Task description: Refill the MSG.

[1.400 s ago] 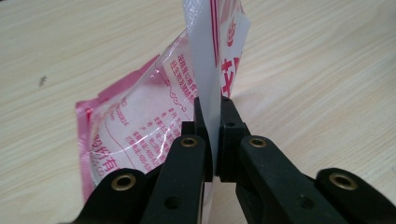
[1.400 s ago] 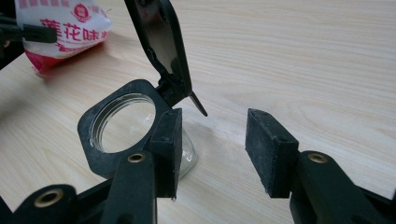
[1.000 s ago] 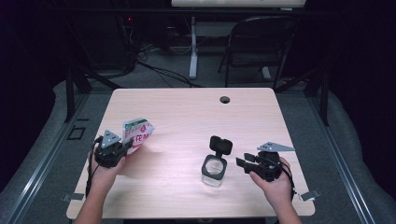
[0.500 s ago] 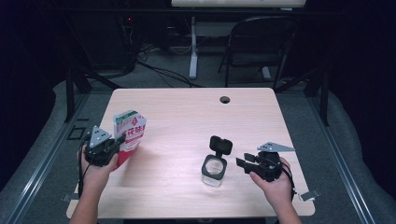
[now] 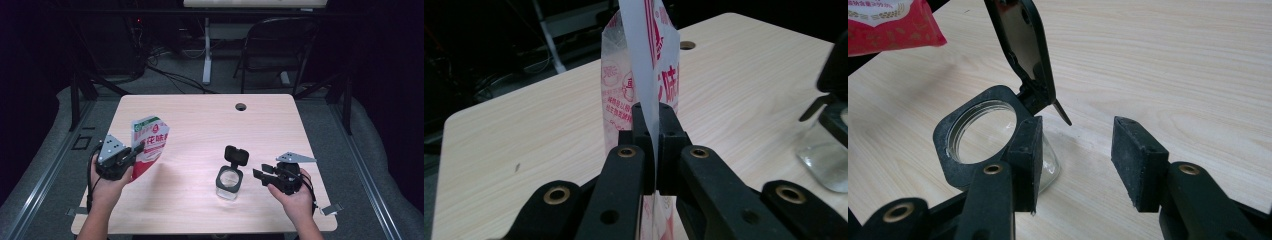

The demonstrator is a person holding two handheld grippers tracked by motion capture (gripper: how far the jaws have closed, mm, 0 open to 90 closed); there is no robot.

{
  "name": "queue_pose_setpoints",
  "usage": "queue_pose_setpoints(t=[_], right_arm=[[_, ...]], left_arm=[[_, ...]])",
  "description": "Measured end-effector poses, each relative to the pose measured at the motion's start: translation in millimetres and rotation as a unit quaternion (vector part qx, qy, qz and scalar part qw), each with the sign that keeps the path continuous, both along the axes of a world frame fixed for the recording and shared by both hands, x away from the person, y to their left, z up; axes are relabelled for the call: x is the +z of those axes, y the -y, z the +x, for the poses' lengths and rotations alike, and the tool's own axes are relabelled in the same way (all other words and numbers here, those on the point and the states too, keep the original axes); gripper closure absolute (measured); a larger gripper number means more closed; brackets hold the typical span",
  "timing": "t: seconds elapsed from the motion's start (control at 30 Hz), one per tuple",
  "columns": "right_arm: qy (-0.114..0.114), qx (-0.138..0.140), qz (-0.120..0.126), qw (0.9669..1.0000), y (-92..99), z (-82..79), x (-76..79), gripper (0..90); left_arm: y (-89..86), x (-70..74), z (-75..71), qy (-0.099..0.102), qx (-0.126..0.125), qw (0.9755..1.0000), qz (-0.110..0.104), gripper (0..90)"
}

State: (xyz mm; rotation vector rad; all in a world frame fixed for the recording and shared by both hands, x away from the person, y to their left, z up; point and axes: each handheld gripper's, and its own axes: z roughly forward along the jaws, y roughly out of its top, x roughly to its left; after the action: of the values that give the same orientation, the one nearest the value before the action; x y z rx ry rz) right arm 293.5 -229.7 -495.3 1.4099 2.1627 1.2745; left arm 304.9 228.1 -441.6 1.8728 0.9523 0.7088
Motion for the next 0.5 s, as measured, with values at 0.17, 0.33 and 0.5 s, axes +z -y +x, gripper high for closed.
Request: queue_pose_setpoints(t=[0.17,0.33,0.5], right_arm=[[0.002,0.002,-0.001,1.0000,-1.0,-0.3,0.9,55.4],[0.004,0.018,-0.004,0.9998,-2.8,-1.3,1.8,54.4],[0.013,0.053,-0.007,0.9985,-6.9,-4.9,4.9,56.7]], left_arm=[[24.3,-2.2,-3.7,-0.009,-0.050,0.9987,0.002,90.0],[51.8,-6.7,-8.6,-0.016,-0.091,0.9955,0.022,90.0],[75.0,-10.1,-15.0,-0.023,-0.132,0.9907,0.023,90.0]])
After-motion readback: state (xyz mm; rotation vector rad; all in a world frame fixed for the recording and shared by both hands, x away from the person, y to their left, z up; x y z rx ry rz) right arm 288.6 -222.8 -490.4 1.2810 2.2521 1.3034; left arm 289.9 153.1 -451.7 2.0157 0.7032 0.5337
